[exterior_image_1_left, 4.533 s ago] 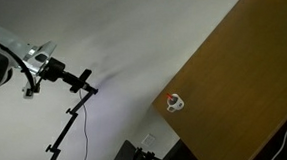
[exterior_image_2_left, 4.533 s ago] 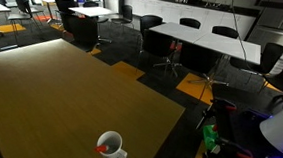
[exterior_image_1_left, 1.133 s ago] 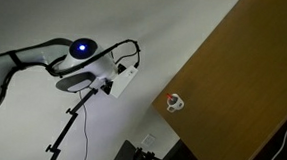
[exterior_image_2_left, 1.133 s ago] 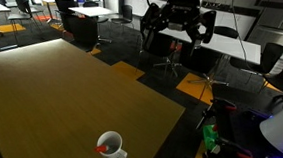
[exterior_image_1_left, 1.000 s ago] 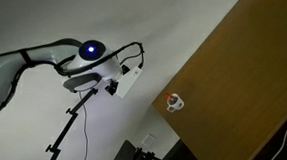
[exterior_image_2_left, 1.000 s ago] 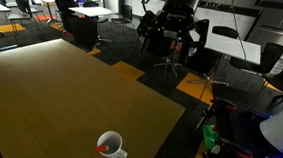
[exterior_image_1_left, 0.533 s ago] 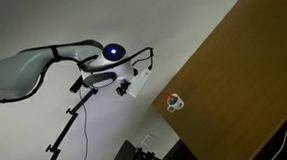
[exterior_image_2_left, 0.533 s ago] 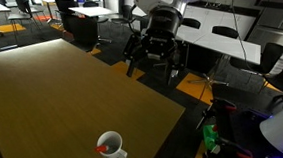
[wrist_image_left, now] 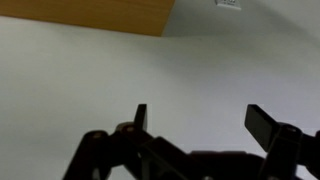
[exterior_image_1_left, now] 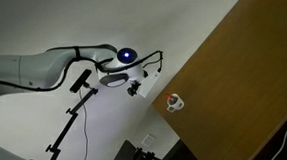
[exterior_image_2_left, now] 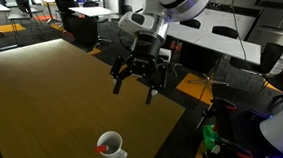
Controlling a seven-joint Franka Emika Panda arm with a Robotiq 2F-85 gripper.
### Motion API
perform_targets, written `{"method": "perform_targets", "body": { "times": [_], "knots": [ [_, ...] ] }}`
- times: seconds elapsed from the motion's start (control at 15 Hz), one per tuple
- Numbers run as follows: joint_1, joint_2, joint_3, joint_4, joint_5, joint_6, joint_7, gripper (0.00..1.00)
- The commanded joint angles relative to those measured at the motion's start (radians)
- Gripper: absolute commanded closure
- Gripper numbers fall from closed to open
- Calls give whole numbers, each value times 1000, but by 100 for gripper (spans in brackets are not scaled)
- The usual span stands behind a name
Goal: Remove the marker from the mug cup and place it on the table
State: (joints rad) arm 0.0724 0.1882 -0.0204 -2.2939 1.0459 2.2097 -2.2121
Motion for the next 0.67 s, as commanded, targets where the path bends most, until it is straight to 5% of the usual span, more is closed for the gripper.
{"method": "perform_targets", "body": {
  "times": [0.0,0.6],
  "knots": [
    [-20,90,37,60,23,41,16,0],
    [-34,115,47,63,-2,26,7,0]
  ]
}}
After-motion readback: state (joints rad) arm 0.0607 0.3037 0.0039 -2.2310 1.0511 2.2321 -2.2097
